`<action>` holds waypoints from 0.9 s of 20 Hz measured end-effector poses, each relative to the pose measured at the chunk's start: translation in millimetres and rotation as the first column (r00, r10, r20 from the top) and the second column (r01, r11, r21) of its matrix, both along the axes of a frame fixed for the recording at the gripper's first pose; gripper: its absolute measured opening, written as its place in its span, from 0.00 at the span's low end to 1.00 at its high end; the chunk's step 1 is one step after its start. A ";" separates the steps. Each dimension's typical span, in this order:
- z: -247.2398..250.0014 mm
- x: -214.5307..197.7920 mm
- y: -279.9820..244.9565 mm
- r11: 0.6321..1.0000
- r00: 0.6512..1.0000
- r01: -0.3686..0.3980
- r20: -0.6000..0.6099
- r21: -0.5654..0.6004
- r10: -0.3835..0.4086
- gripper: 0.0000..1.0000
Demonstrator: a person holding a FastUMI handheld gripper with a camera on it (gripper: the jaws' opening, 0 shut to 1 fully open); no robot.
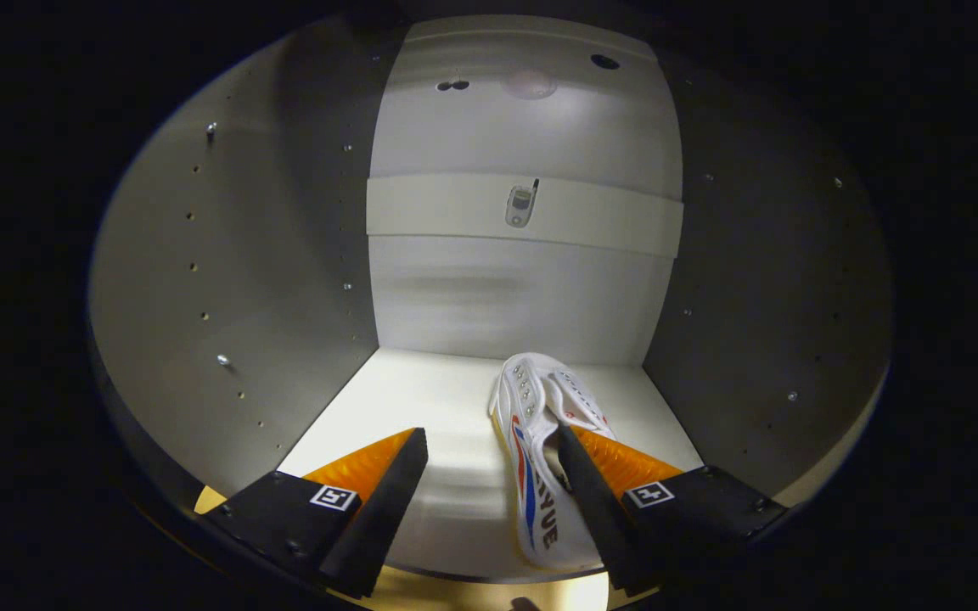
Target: Open the shoe cabinet door, grab the shoes and put them into the shoe cabinet, then close the shoe cabinet door.
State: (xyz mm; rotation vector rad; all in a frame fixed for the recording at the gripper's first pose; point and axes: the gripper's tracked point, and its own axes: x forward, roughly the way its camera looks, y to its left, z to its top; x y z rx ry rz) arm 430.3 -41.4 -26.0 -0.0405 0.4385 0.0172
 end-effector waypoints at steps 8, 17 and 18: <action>60.5 -101.4 2.8 0.999 0.994 0.029 0.109 0.021 -0.031 0.98; 126.2 -294.2 -3.9 0.995 0.977 0.074 0.196 0.069 -0.086 0.98; 133.3 -314.0 -7.2 0.993 0.975 0.081 0.200 0.083 -0.096 0.98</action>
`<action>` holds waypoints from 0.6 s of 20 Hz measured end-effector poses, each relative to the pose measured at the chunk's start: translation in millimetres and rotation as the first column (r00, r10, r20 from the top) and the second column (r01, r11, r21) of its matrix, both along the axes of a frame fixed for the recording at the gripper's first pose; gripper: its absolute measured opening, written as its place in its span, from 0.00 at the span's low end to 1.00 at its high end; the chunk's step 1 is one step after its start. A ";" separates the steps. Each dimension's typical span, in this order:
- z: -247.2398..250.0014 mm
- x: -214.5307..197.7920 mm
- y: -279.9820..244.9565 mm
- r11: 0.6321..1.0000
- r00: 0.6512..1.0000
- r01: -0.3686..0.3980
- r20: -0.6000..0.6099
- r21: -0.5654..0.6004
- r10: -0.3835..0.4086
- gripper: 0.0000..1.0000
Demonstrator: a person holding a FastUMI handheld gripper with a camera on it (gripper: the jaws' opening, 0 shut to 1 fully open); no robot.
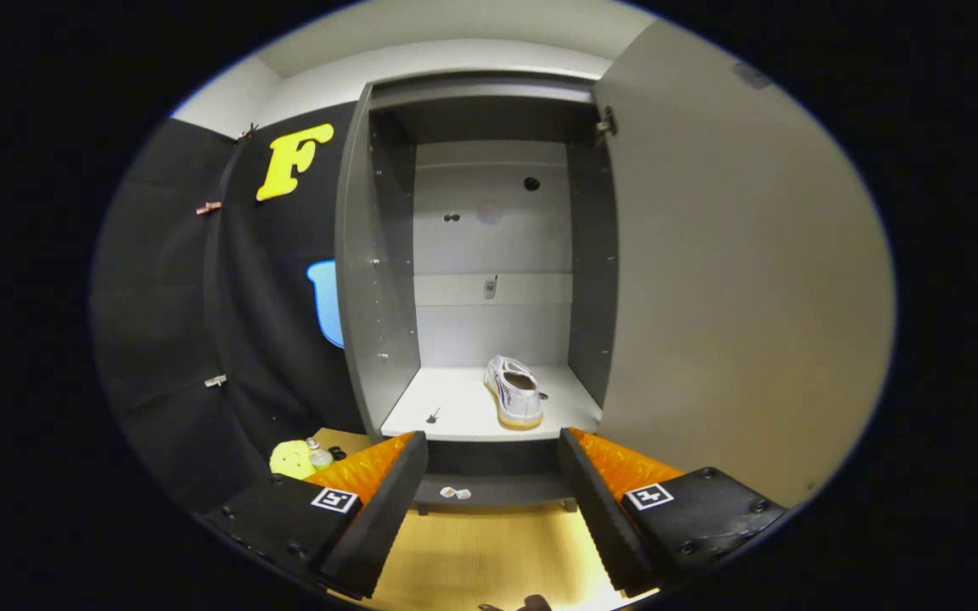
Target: Open the shoe cabinet door, grab the shoes and put them into the shoe cabinet, then close the shoe cabinet door.
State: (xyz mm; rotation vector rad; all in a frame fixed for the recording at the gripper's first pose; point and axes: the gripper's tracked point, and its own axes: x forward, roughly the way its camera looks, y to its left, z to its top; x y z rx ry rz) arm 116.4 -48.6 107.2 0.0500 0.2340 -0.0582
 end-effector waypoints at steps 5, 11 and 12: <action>44.2 -80.6 -26.4 1.000 0.997 0.019 0.078 0.024 -0.021 0.98; 82.0 -153.9 -88.4 0.998 0.982 0.066 0.178 -0.009 -0.063 0.98; 80.9 -163.3 -100.4 0.997 0.983 0.071 0.172 -0.011 -0.068 0.98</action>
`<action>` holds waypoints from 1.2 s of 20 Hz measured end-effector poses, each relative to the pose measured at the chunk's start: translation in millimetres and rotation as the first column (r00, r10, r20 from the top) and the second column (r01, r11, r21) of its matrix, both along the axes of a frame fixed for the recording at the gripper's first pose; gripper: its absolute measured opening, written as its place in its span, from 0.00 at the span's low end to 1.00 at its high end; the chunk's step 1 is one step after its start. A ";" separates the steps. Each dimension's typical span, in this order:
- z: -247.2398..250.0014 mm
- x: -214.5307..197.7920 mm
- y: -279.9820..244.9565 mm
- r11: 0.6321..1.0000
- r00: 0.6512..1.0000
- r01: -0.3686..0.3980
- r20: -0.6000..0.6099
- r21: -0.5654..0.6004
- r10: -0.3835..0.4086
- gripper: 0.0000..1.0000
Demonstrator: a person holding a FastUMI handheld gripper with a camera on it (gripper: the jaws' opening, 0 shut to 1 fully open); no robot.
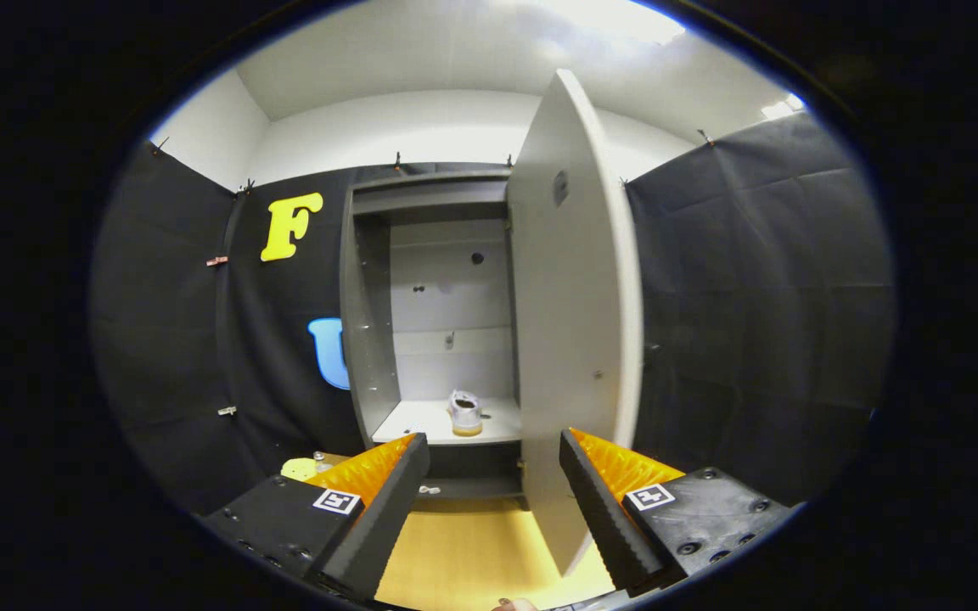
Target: Open the shoe cabinet door, grab the shoes and put them into the shoe cabinet, then close the shoe cabinet door.
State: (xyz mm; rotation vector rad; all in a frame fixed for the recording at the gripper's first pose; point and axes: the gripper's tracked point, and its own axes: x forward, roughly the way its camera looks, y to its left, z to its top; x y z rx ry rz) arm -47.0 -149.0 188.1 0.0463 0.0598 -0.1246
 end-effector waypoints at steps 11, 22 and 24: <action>-11.3 7.6 -130.8 0.997 0.999 -0.052 -0.012 0.063 0.053 0.98; -34.3 55.2 -133.9 0.968 0.973 -0.217 -0.048 0.129 0.225 0.98; -36.3 55.8 -132.3 0.966 0.971 -0.226 -0.046 0.125 0.234 0.98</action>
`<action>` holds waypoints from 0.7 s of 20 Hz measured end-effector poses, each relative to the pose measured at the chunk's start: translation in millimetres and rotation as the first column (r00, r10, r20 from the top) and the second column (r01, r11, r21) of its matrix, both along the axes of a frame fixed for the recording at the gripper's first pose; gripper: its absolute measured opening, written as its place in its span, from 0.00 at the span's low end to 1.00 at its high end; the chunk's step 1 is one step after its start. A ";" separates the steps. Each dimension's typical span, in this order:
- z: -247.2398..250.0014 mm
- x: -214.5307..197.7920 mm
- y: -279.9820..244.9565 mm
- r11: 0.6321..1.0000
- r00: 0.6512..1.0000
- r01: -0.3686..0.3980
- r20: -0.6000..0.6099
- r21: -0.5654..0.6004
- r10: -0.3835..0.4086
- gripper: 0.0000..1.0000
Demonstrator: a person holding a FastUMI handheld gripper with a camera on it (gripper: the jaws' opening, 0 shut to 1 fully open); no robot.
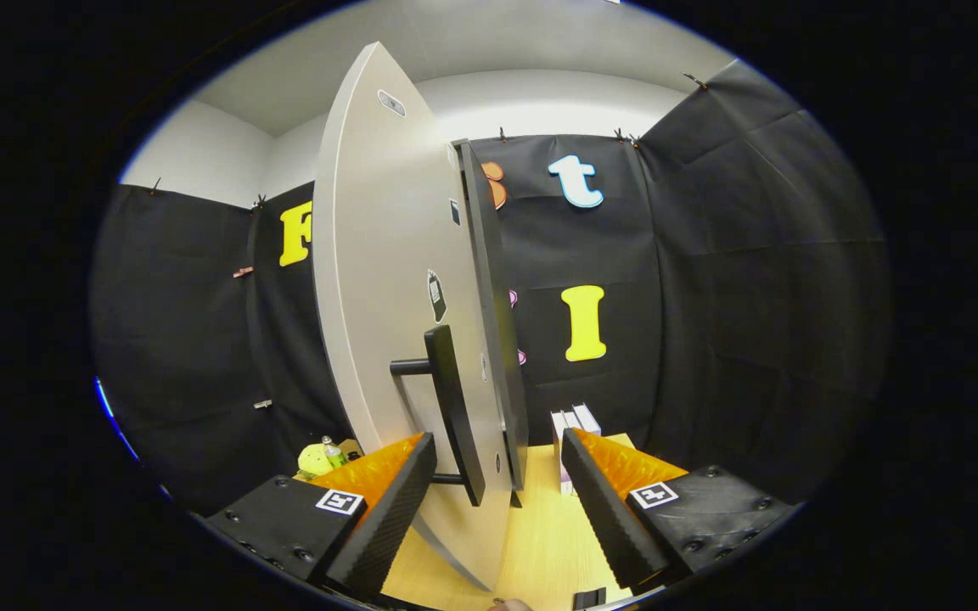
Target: Open the shoe cabinet door, grab the shoes and put them into the shoe cabinet, then close the shoe cabinet door.
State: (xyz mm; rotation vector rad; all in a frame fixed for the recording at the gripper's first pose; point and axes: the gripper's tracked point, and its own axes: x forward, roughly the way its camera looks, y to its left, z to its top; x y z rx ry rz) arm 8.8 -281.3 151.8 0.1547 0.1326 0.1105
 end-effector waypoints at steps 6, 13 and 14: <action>-5.1 17.2 59.7 0.997 0.997 -0.083 0.003 0.003 0.083 0.98; -16.4 32.9 99.1 0.994 0.994 -0.105 -0.027 0.025 0.106 0.98; -16.0 34.8 104.4 0.994 0.994 -0.105 -0.027 0.022 0.106 0.98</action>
